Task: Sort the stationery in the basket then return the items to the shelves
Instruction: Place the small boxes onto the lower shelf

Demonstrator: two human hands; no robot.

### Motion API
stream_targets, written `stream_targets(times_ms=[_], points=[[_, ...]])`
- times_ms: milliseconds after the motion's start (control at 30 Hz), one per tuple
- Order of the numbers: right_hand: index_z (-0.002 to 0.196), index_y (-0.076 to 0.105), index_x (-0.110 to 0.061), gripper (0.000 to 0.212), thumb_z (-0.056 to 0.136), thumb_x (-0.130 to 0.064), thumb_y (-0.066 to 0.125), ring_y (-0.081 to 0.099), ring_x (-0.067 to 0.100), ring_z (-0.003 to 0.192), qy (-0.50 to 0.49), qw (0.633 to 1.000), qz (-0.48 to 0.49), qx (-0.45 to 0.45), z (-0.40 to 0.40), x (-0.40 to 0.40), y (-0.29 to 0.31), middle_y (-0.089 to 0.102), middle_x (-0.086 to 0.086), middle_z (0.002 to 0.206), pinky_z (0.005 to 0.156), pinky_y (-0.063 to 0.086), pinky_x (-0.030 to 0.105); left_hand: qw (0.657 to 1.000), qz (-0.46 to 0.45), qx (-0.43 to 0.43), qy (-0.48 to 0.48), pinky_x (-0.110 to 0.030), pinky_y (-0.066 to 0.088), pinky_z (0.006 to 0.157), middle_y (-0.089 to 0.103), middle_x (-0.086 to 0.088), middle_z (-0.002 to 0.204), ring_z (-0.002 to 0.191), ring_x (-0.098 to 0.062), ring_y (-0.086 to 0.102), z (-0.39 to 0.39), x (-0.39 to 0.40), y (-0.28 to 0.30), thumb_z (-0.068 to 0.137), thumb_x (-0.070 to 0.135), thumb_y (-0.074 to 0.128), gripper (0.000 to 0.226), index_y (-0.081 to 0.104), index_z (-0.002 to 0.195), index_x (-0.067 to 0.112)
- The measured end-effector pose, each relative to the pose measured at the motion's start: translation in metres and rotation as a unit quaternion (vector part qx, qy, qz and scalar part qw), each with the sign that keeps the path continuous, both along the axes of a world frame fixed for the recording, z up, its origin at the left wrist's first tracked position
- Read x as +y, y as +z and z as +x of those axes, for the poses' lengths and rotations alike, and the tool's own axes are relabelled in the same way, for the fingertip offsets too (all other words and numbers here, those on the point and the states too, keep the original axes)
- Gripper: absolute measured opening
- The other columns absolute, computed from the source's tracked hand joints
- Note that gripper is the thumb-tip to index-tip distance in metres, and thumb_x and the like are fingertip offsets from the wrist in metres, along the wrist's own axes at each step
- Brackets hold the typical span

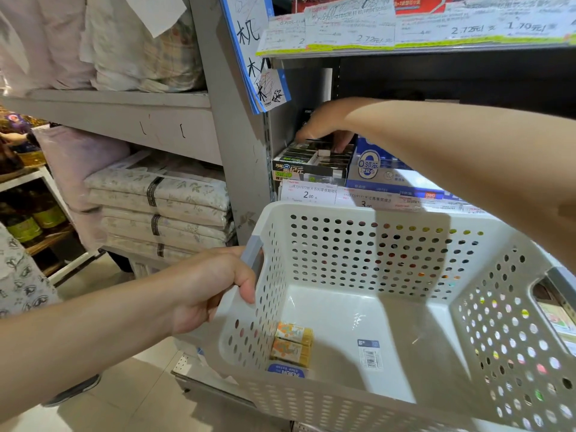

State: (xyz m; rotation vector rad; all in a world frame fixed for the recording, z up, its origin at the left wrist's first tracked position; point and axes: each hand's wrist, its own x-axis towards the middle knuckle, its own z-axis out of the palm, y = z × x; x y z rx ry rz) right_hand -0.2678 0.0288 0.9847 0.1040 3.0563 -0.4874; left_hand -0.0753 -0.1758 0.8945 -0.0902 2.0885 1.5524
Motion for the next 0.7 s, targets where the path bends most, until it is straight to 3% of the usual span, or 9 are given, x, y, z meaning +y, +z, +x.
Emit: stream_targets(times_ms=[67,167,233,400,533,600,700], points=[[0.134,0.043,-0.006,0.056,0.089,-0.032,0.062,0.061,0.036,0.105,-0.002,1.000,0.010,-0.006,-0.0012,-0.0033,-0.0021,0.046,0.018,0.137,0.086,0.056,0.038,1.000,-0.005,0.002,0.003,-0.064,0.045,0.095,0.072,-0.023,0.098,0.098,-0.047,0.066,-0.0006,-0.0007,-0.0008,0.071,-0.018,0.042,0.054,0.071,0.097,0.020],[0.133,0.044,-0.004,0.054,0.088,-0.027,0.064,0.060,0.036,0.106,-0.005,1.000,0.025,0.006,0.0002,-0.0083,-0.0020,0.048,0.022,0.133,0.082,0.055,0.033,1.000,-0.004,0.003,0.008,-0.058,0.049,0.089,0.073,-0.022,0.095,0.088,-0.043,0.068,-0.0004,0.0000,-0.0010,0.072,-0.018,0.039,0.055,0.070,0.097,0.020],[0.131,0.046,-0.005,0.052,0.087,-0.025,0.066,0.059,0.035,0.107,-0.003,1.000,0.026,0.003,-0.0006,-0.0087,-0.0012,0.049,0.021,0.131,0.079,0.053,0.032,1.000,-0.003,0.003,0.010,-0.058,0.049,0.090,0.073,-0.022,0.097,0.094,-0.045,0.067,-0.0002,-0.0003,-0.0013,0.072,-0.018,0.039,0.055,0.070,0.098,0.020],[0.123,0.052,-0.006,0.048,0.083,-0.027,0.069,0.062,0.028,0.095,0.000,1.000,-0.005,-0.003,-0.0032,-0.0046,-0.0002,0.057,0.016,0.110,0.085,0.054,0.033,1.000,0.006,0.001,0.003,-0.060,0.049,0.092,0.072,-0.023,0.102,0.101,-0.046,0.065,-0.0018,-0.0019,-0.0027,0.072,-0.018,0.040,0.055,0.069,0.106,0.015],[0.108,0.055,-0.008,0.030,0.084,-0.018,0.069,0.058,0.023,0.095,0.009,0.998,-0.057,-0.009,-0.0070,-0.0018,-0.0010,0.056,0.010,0.104,0.083,0.054,0.030,1.000,0.009,0.003,-0.006,-0.059,0.050,0.092,0.073,-0.022,0.100,0.099,-0.044,0.067,-0.0031,-0.0027,-0.0041,0.072,-0.018,0.040,0.055,0.070,0.104,0.015],[0.107,0.054,-0.009,0.028,0.084,-0.013,0.068,0.055,0.023,0.101,0.004,0.995,-0.101,-0.026,-0.0070,-0.0027,-0.0008,0.054,0.009,0.108,0.085,0.055,0.031,1.000,0.016,0.004,-0.013,-0.056,0.051,0.088,0.073,-0.021,0.098,0.094,-0.042,0.068,-0.0034,-0.0028,-0.0042,0.067,-0.016,0.045,0.054,0.070,0.104,0.015],[0.112,0.056,-0.009,0.025,0.087,-0.008,0.061,0.053,0.022,0.106,0.004,0.989,-0.141,-0.044,-0.0074,-0.0045,-0.0006,0.055,0.006,0.105,0.074,0.055,0.027,1.000,0.022,0.005,-0.021,-0.058,0.050,0.090,0.073,-0.022,0.100,0.096,-0.044,0.068,-0.0028,-0.0040,-0.0041,0.044,-0.006,0.051,0.067,0.070,0.105,0.015]])
